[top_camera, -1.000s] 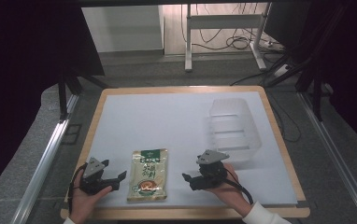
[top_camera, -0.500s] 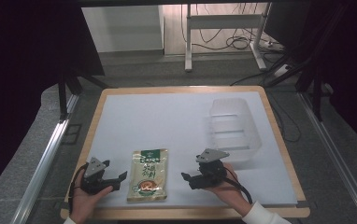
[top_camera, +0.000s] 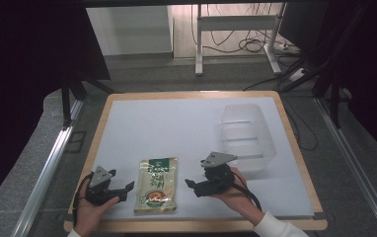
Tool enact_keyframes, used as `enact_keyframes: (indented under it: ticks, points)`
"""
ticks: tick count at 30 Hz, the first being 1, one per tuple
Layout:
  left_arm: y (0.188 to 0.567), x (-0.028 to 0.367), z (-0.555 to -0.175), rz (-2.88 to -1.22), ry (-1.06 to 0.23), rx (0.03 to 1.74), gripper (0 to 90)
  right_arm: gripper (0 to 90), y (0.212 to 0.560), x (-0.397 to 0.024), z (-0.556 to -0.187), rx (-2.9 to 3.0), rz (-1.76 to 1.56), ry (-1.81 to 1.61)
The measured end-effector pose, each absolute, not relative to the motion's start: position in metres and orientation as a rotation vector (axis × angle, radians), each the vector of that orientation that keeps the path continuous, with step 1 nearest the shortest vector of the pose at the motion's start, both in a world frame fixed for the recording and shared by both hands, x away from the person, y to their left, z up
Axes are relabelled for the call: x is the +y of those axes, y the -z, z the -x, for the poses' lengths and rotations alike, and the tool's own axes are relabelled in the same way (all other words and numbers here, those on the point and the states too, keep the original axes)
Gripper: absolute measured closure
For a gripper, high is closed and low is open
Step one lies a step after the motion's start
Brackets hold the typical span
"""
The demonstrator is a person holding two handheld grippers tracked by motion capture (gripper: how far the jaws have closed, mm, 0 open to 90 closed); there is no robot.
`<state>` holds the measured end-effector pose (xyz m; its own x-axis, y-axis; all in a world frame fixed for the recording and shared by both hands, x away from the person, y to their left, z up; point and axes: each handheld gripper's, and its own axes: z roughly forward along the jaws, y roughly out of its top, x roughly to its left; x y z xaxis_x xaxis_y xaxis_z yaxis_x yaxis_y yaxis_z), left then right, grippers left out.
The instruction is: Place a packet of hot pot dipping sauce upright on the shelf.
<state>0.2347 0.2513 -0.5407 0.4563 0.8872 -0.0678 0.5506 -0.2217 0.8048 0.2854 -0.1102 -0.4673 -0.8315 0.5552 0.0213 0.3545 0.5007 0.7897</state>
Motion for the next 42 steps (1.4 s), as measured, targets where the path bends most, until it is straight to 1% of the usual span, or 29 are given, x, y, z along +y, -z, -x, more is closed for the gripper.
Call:
enact_keyframes:
  ticks: [4, 11, 27, 36, 42]
  points:
    - [0.541, 0.251, -0.235, -1.899, -0.530, 1.208, 15.4, 17.1, 0.454, -0.106, -0.288, 2.514, -0.745, -1.250]
    - [0.541, 0.251, -0.234, -1.902, -0.533, 1.204, 15.5, 16.9, 0.443, -0.098, -0.295, 2.524, -0.719, -1.258]
    - [0.541, 0.251, -0.235, -1.904, -0.533, 1.204, 15.4, 16.3, 0.443, -0.071, -0.318, 2.581, -0.686, -1.242]
    - [0.542, 0.249, -0.235, -1.908, -0.533, 1.208, 15.4, 18.2, 0.439, -0.055, -0.329, 2.602, -0.670, -1.287]
    - [0.542, 0.251, -0.236, -1.913, -0.534, 1.213, 15.4, 19.3, 0.444, -0.043, -0.340, 2.619, -0.649, -1.257]
